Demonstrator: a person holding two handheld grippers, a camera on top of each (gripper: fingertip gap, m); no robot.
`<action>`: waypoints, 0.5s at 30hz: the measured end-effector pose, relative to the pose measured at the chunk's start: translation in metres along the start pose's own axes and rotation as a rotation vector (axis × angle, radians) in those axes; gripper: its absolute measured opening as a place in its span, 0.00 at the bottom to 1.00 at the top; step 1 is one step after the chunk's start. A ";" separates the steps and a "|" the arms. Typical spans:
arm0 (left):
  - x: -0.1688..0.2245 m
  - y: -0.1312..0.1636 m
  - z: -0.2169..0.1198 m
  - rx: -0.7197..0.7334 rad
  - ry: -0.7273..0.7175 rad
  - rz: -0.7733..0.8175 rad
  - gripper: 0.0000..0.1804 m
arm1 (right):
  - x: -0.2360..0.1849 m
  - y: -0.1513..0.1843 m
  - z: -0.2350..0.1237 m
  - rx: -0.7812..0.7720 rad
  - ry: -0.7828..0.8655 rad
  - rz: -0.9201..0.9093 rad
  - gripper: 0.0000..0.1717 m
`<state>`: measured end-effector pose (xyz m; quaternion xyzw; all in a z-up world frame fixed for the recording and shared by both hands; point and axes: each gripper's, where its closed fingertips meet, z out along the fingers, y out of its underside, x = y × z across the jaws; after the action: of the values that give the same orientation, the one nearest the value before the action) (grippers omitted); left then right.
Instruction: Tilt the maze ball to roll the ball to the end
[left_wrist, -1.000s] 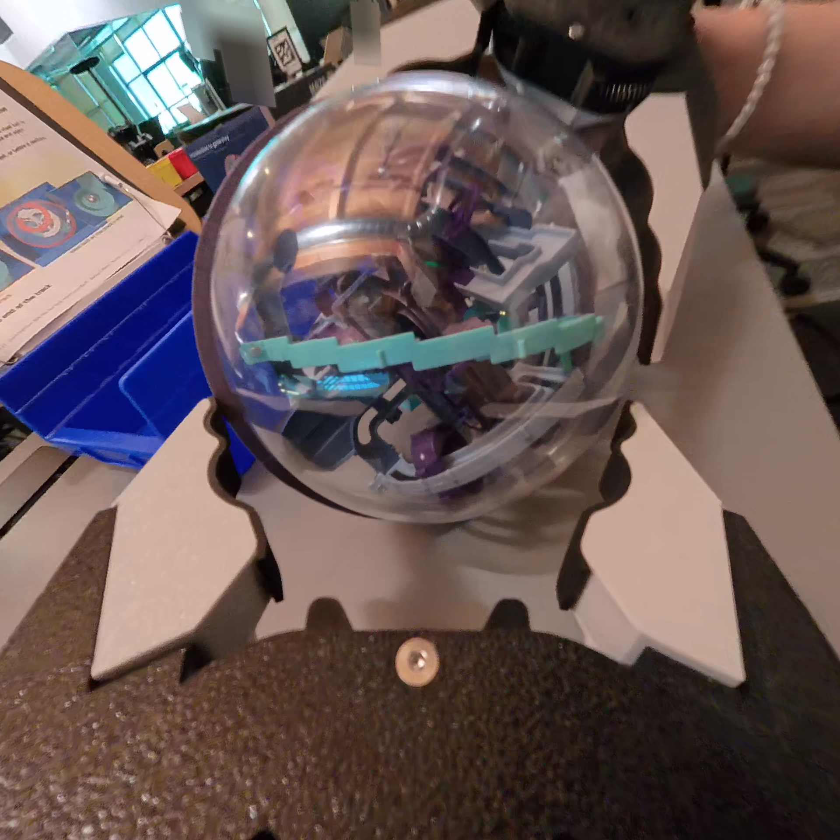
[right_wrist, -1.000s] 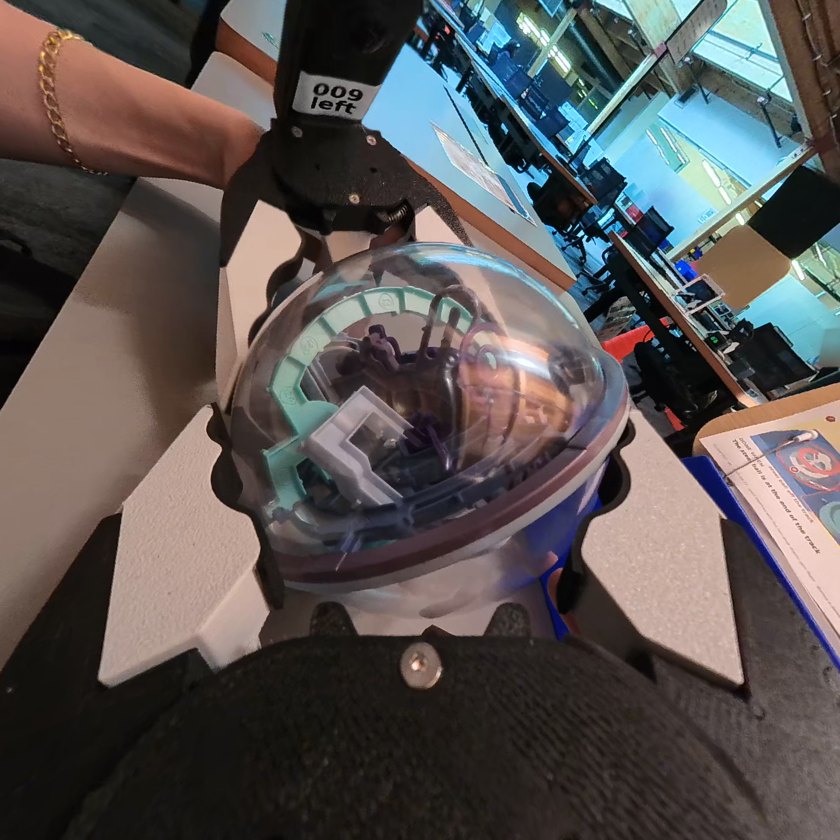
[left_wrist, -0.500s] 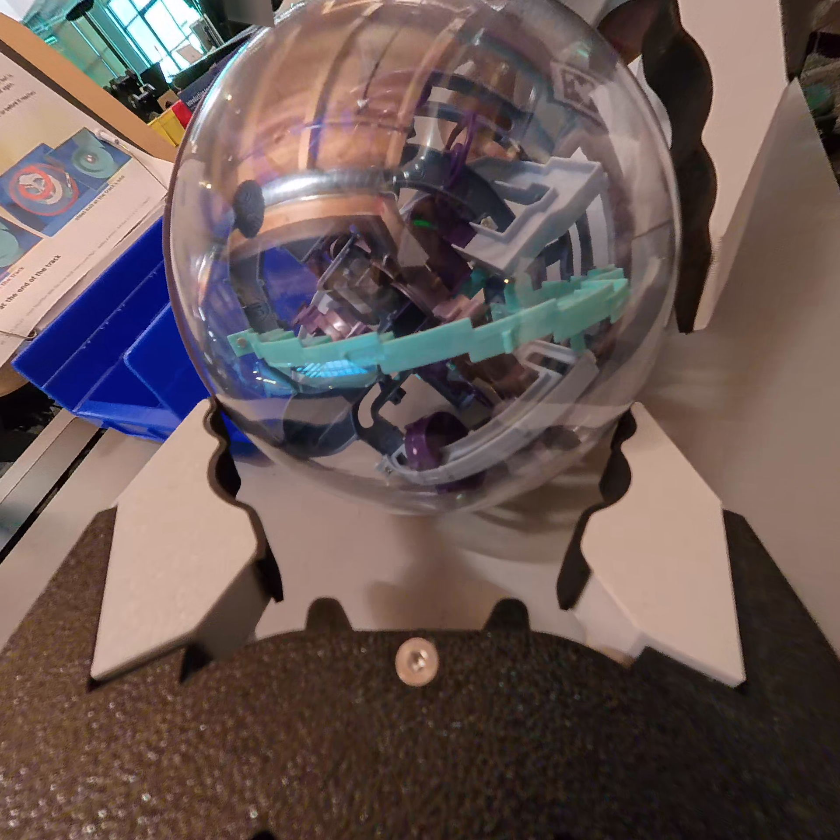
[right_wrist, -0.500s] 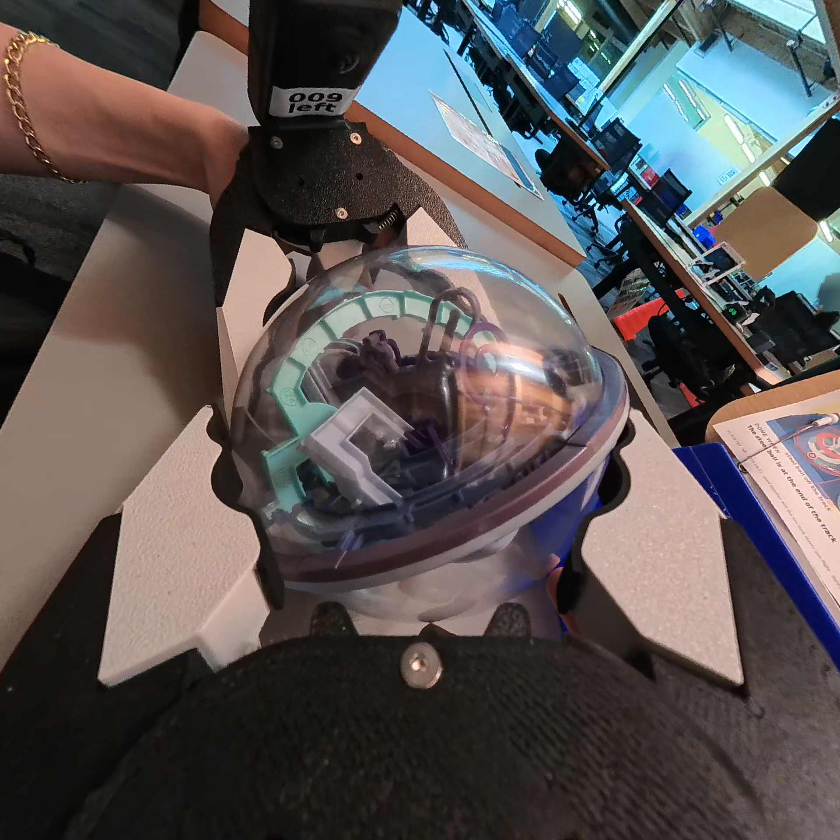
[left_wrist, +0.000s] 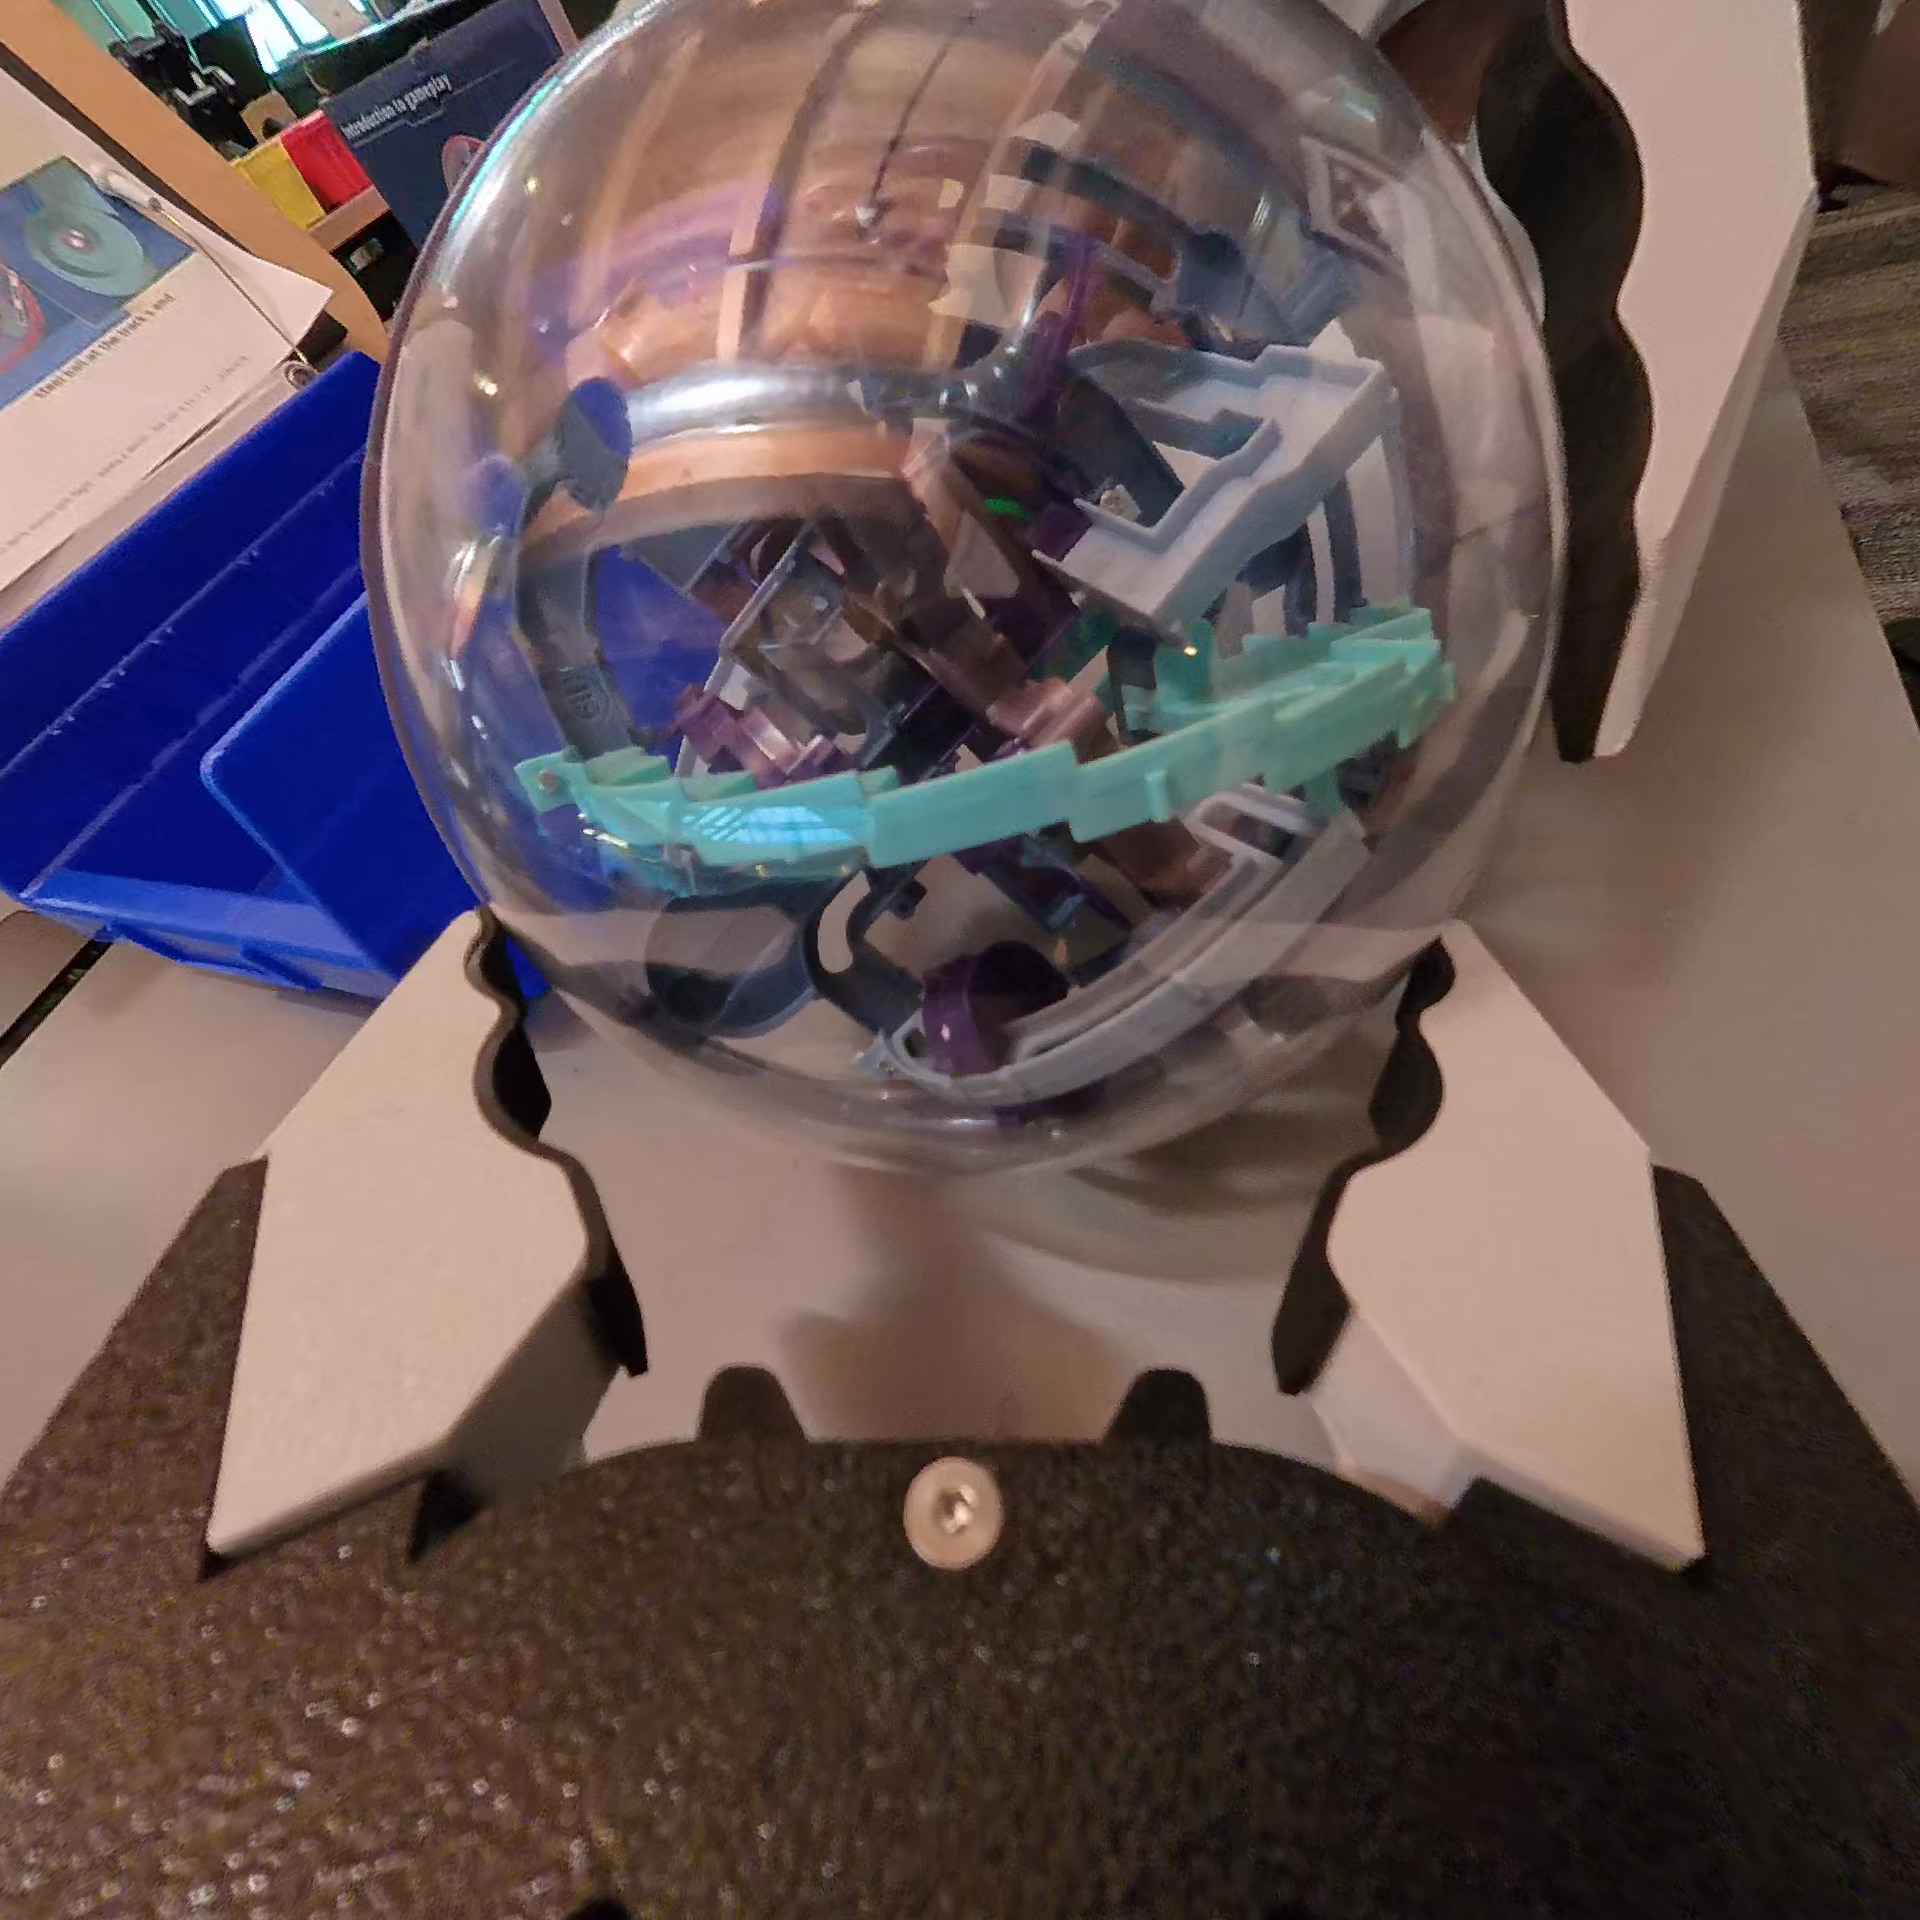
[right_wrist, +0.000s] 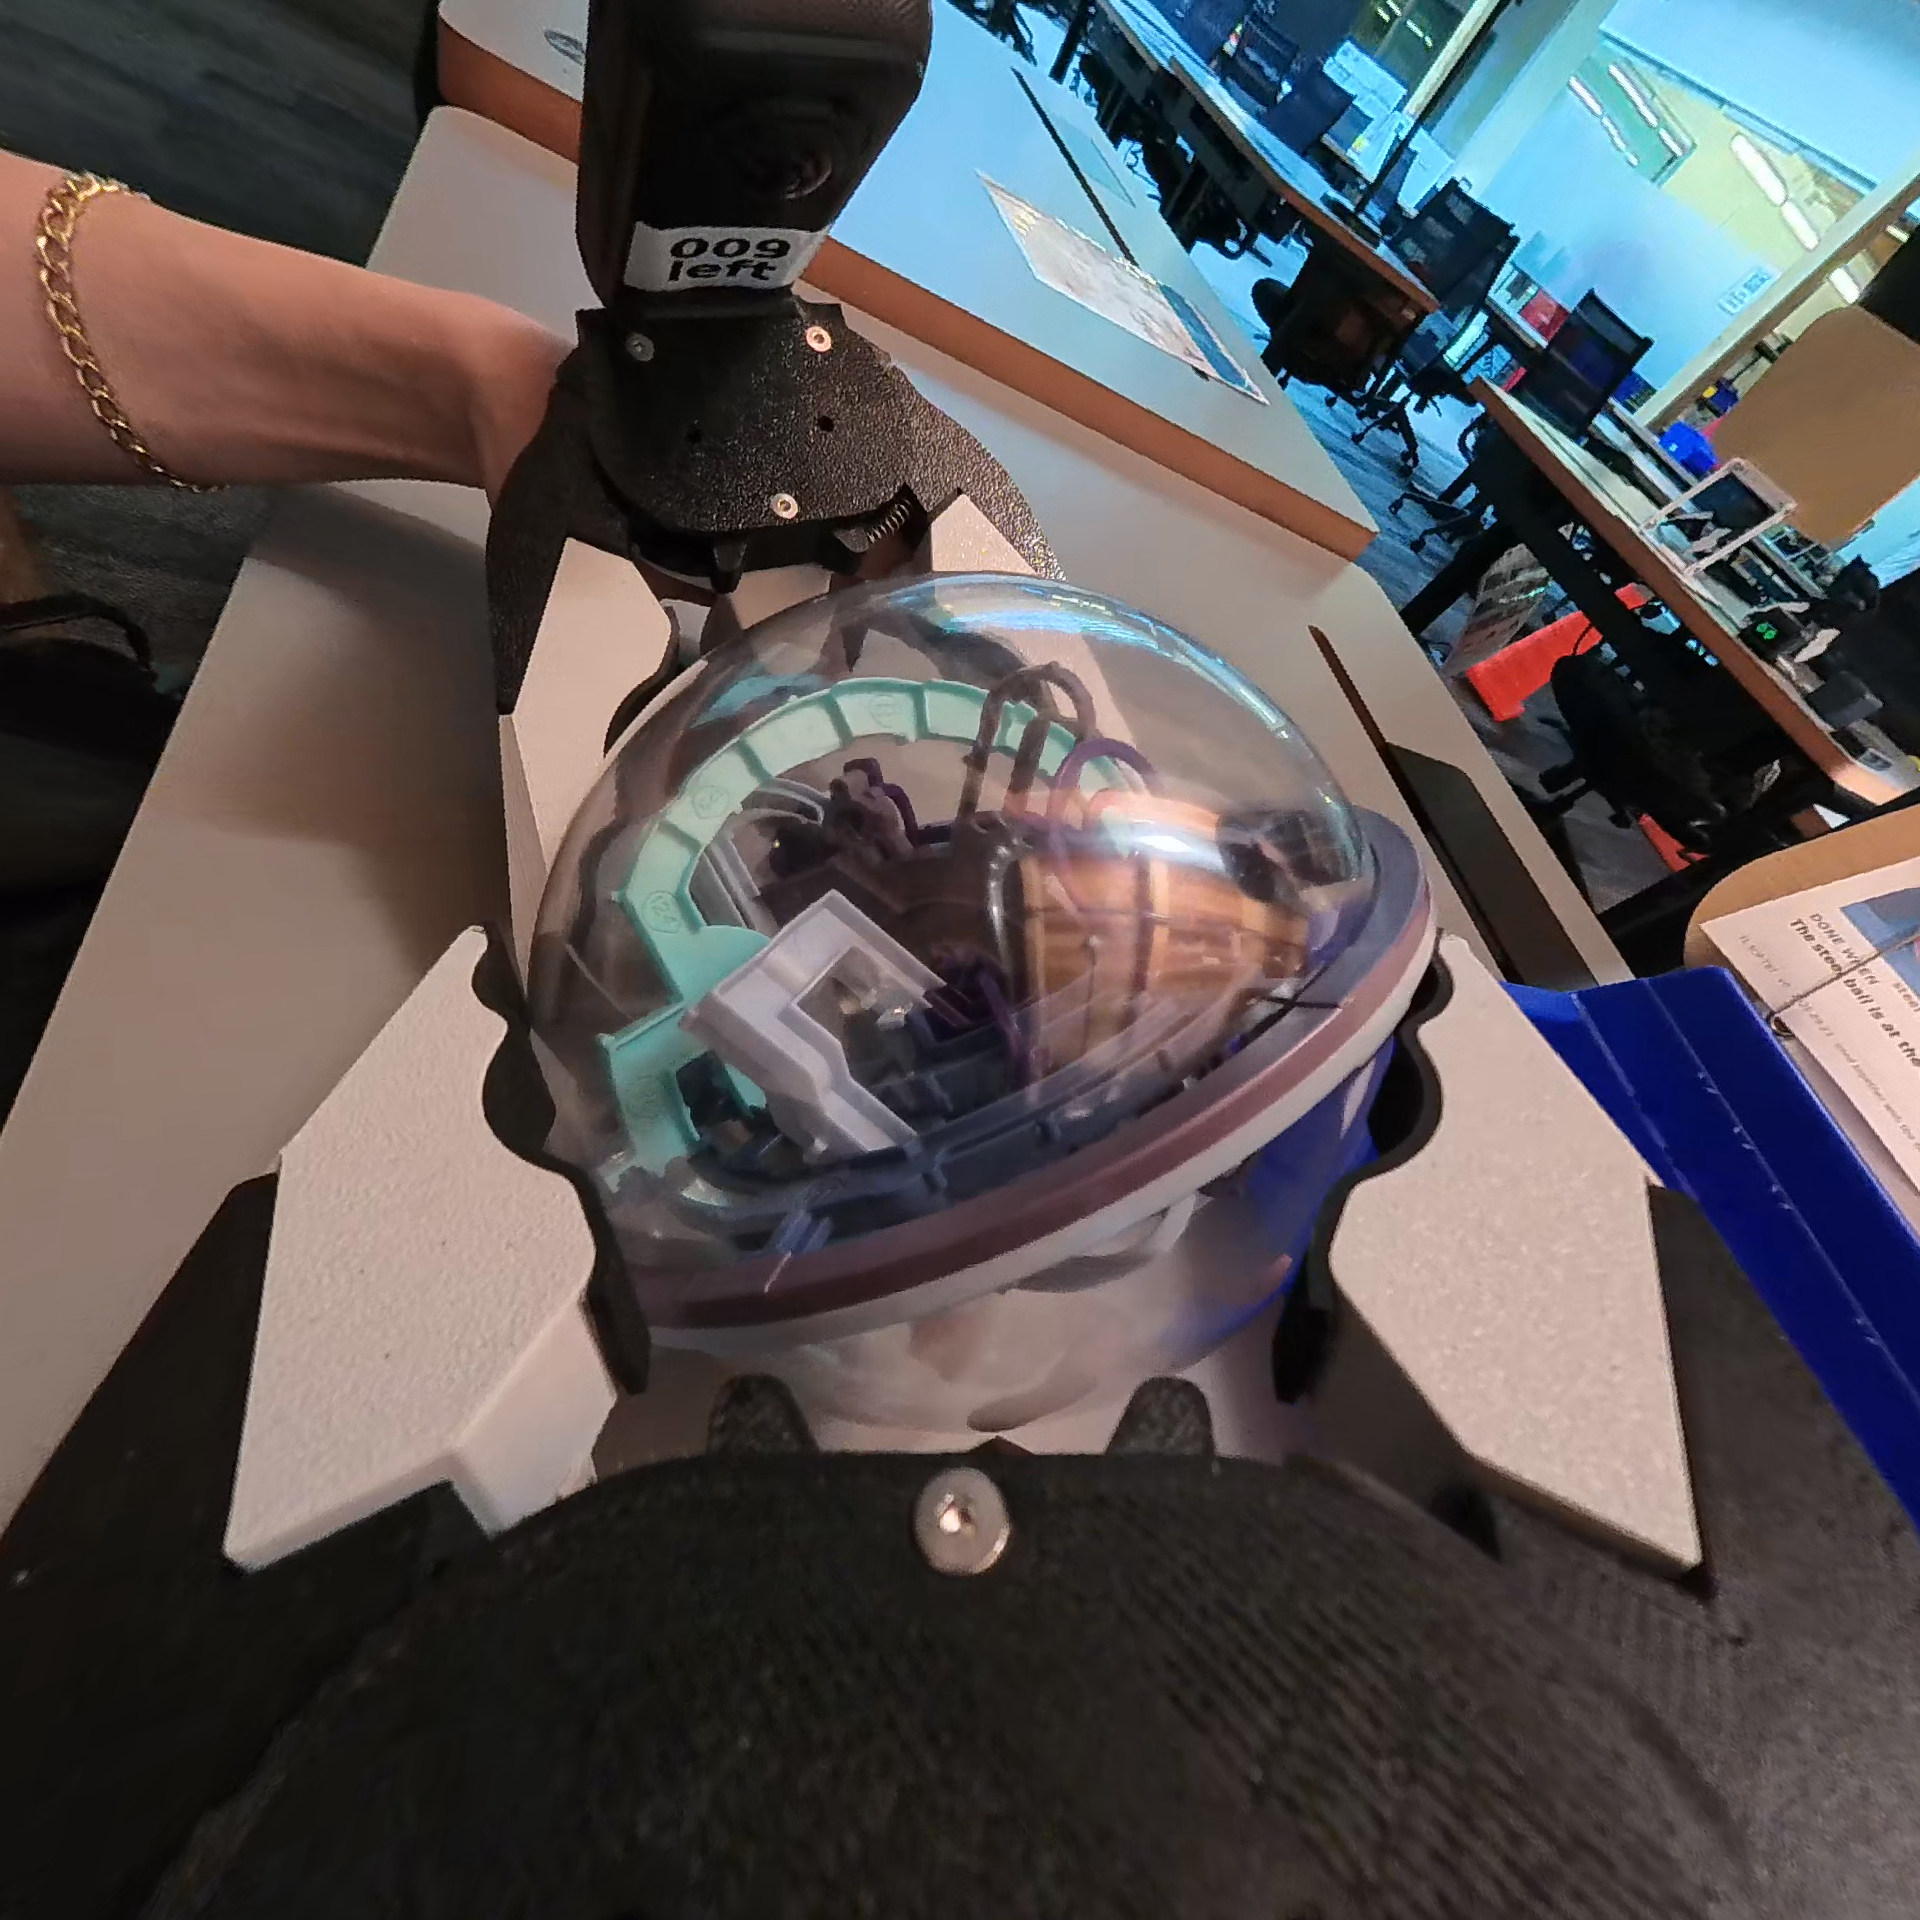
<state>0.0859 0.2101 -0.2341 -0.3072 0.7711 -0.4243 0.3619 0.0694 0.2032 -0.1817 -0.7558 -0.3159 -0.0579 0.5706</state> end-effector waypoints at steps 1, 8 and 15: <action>0.000 0.000 0.000 0.000 0.000 0.000 0.87 | 0.000 0.000 0.000 0.002 0.001 0.001 0.92; 0.001 0.000 0.000 -0.001 -0.001 0.006 0.87 | -0.001 -0.001 -0.001 0.030 0.008 -0.007 0.92; 0.003 -0.001 -0.001 0.006 0.023 0.005 0.87 | -0.003 -0.003 -0.002 0.057 0.025 -0.016 0.92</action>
<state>0.0837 0.2076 -0.2342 -0.2991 0.7747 -0.4293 0.3552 0.0660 0.2005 -0.1796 -0.7358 -0.3164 -0.0631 0.5954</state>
